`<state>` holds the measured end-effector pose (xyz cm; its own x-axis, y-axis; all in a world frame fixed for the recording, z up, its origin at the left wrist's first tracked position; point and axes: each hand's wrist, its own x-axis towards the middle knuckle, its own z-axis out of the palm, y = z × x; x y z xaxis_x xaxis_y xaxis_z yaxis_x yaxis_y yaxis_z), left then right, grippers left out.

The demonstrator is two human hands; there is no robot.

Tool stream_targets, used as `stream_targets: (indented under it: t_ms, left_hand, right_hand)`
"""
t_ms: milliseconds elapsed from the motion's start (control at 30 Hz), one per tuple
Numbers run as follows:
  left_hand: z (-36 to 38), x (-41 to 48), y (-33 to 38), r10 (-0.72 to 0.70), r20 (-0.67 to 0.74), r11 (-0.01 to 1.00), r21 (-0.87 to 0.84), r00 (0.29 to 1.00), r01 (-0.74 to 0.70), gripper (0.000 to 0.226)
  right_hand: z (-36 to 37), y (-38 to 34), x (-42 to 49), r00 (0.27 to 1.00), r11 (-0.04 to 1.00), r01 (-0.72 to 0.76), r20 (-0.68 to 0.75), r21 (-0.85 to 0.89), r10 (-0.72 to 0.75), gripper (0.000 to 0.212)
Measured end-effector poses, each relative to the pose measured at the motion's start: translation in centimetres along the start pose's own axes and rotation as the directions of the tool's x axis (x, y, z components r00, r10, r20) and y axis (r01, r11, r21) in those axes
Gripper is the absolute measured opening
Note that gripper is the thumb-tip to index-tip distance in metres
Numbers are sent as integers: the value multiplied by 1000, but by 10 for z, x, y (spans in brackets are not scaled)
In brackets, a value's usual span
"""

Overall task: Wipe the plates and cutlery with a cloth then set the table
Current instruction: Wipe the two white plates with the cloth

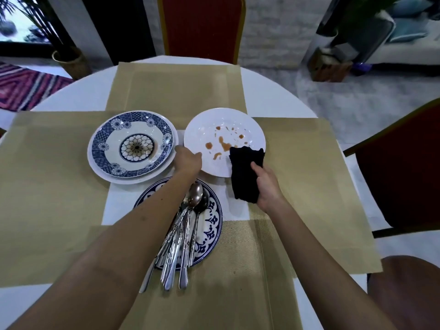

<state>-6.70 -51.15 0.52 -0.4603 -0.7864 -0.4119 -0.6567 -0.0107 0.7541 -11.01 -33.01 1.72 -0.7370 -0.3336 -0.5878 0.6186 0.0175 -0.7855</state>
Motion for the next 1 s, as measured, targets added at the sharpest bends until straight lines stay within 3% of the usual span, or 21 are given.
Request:
stream_targets:
  t_ms: [167,267,400,467,633,767,900,1000]
  left_hand:
    - [-3,-4,4,60,17,991,-123,998,-57,44]
    - [-10,-11,6,104,31,986,-132,994,-99,41]
    - [-31,-31,6,319,54,945,-87,946,-314,59]
    - [-44,-46,5,404,64,914,-72,913,-399,65]
    - [-81,-98,-2,472,94,875,-170,877,-453,60]
    - [-106,-139,-13,528,112,834,-254,842,-489,61]
    - [-120,-165,-36,540,117,819,-299,833,-489,65]
    - [-125,-181,-45,530,97,804,-373,842,-463,66]
  right_hand:
    - [2,-2,-8,999,1000,-16,-30,-9,16,24]
    - [2,-10,-18,999,1000,-14,-43,-5,13,14]
    - [1,-34,-35,997,997,77,-15,-12,-77,21]
    - [0,-50,-45,986,984,164,20,-68,-163,23]
    - [9,-85,-81,946,889,322,73,-325,-316,29]
    - [29,-98,-109,867,648,461,151,-607,-475,32]
    - [48,-86,-133,739,151,417,237,-896,-630,38]
    - [61,-58,-156,719,-156,344,367,-926,-590,47]
